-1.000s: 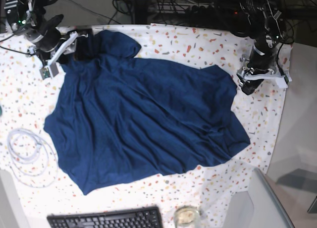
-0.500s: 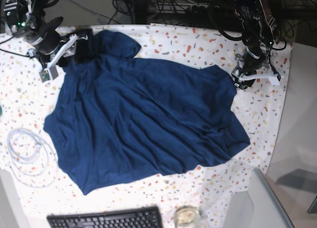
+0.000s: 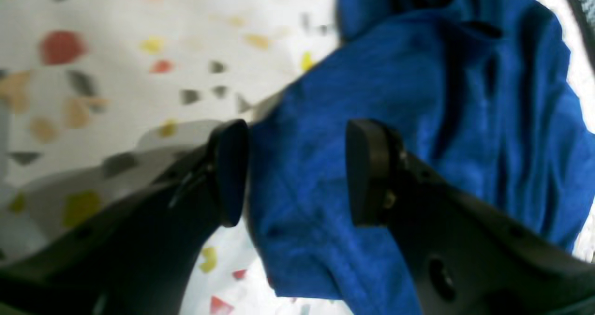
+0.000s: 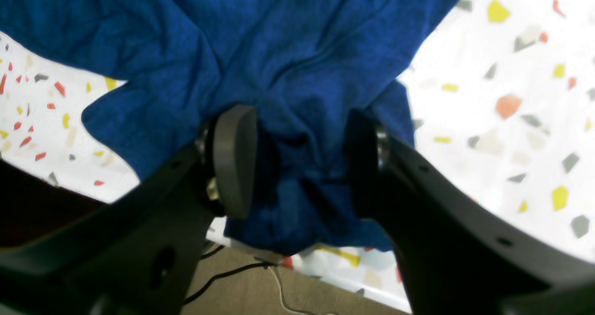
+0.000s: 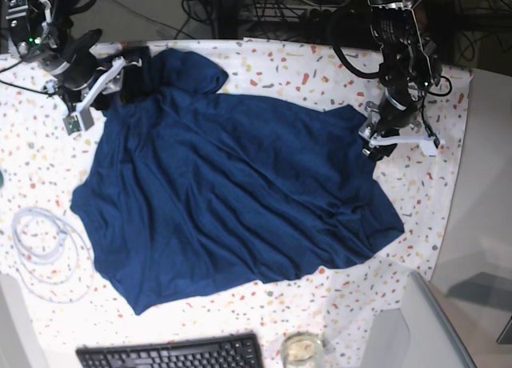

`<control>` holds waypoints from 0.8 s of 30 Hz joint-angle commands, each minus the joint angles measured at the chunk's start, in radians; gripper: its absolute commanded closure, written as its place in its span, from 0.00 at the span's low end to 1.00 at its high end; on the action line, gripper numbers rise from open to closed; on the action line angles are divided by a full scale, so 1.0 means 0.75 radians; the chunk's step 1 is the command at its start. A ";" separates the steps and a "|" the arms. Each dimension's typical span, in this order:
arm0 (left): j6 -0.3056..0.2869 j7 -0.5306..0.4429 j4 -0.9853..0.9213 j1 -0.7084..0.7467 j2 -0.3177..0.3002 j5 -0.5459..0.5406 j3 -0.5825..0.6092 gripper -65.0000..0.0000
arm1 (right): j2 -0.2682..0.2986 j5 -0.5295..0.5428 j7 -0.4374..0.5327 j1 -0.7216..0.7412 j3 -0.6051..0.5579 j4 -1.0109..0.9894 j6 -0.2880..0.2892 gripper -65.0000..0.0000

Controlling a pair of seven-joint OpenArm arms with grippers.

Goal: Layout the t-shirt on the table in an organized manner, then fold the t-shirt properly
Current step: 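Grasp the shirt's edge with both grippers at opposite corners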

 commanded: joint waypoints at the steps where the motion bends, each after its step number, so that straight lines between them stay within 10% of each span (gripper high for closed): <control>1: 0.003 -0.021 0.020 0.001 -0.013 -0.006 -0.001 0.52 | 0.012 0.015 0.024 -0.004 0.007 0.018 0.009 0.55; 24: 0.005 -0.019 -0.103 -0.042 -0.013 -0.010 -0.009 0.52 | 0.012 0.015 0.024 0.000 0.011 0.018 0.009 0.55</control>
